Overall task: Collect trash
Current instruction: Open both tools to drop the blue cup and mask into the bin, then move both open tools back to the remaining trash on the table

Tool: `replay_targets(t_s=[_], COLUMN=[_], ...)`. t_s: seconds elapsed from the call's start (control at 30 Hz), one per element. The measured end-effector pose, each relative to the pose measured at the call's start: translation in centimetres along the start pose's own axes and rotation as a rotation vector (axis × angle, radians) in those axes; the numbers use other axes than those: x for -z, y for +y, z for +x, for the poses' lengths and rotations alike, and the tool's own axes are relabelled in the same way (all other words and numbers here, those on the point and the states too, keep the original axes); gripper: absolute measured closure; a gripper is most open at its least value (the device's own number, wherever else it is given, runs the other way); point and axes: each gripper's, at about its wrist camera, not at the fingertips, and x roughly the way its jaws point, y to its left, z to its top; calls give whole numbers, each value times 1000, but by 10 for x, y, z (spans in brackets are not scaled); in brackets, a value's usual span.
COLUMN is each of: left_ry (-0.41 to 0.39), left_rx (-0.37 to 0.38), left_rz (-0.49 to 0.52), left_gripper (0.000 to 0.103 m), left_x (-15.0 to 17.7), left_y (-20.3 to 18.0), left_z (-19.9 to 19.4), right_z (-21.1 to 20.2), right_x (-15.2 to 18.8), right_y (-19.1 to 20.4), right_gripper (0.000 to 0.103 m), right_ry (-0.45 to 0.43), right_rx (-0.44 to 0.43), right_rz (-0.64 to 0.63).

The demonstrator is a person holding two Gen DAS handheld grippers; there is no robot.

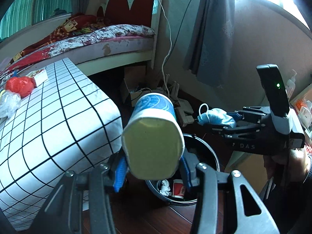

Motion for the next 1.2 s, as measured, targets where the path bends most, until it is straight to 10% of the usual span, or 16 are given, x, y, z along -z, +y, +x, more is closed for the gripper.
replay_targets(t_s=[0.57, 0.67, 0.77, 1.2], left_ry=[220, 221, 202, 114], left_rx=[112, 143, 56, -170], left_rz=[27, 14, -30, -46], left_gripper=[53, 31, 5, 1], left_x=[18, 19, 22, 24], left_y=[-26, -24, -14, 3], left_z=[60, 66, 67, 51], right_z=[34, 42, 51, 44], right_x=[34, 37, 39, 30], right_y=[-20, -20, -23, -28], right_gripper=[58, 53, 12, 1], right_ry=[158, 185, 212, 171], right_rx=[-42, -46, 23, 87], right_rz=[-6, -4, 8, 27])
